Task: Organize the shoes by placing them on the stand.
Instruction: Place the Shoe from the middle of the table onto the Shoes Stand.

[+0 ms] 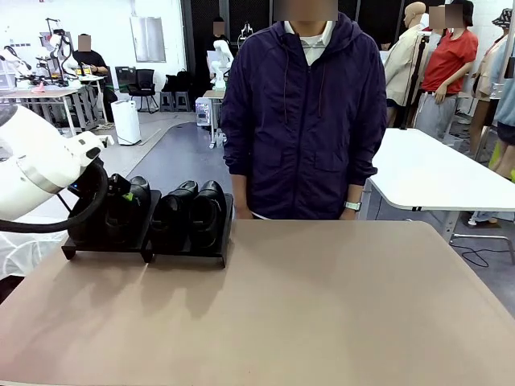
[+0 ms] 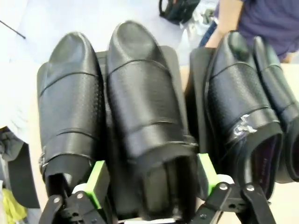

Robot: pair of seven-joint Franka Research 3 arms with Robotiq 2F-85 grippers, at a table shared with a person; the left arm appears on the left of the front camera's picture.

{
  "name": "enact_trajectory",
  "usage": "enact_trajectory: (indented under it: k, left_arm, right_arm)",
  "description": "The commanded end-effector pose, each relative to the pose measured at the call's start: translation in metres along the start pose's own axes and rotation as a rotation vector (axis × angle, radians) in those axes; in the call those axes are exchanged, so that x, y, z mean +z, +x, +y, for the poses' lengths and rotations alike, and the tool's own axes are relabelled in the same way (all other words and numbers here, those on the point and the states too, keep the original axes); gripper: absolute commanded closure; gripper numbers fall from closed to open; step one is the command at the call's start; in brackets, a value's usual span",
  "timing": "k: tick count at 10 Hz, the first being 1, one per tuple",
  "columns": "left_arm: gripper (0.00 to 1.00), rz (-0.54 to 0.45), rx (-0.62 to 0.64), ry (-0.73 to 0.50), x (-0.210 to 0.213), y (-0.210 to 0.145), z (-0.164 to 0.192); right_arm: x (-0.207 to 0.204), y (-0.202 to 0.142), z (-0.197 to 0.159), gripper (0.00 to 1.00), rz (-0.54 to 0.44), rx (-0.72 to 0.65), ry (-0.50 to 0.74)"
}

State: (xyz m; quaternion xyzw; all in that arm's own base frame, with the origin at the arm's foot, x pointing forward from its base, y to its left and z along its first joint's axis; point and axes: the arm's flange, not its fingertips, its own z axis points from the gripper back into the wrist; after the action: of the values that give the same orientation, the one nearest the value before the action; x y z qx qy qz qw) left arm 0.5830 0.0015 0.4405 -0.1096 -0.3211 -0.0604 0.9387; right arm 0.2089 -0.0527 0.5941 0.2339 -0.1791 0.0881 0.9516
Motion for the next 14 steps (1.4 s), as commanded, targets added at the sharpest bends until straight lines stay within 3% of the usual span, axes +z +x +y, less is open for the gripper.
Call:
enact_trajectory:
  k: [1, 5, 8, 10, 12, 14]
  left_arm:
    - [0.00, 0.048, -0.061, -0.070, 0.026, 0.007, -0.014]
    - [0.00, 0.189, -0.117, -0.137, 0.101, 0.027, -0.043]
    - [0.00, 0.528, -0.150, -0.242, 0.187, 0.009, -0.046]
    - [0.00, 0.525, -0.101, -0.245, 0.246, -0.024, -0.035]
    - [0.00, 0.394, -0.060, -0.208, 0.284, -0.086, -0.033]
    - [0.00, 0.287, -0.008, -0.196, 0.288, -0.146, -0.033]
  right_arm:
    - [0.002, 0.003, 0.003, 0.00, -0.003, -0.005, 0.016]
    - [0.002, 0.003, 0.003, 0.00, -0.003, -0.005, 0.016]
    - [0.002, 0.003, 0.003, 0.00, -0.003, -0.005, 0.016]
    - [0.002, 0.003, 0.003, 0.00, -0.003, -0.005, 0.016]
    - [0.002, 0.003, 0.003, 0.00, -0.003, -0.005, 0.016]
    - [0.002, 0.003, 0.003, 0.00, -0.003, -0.005, 0.016]
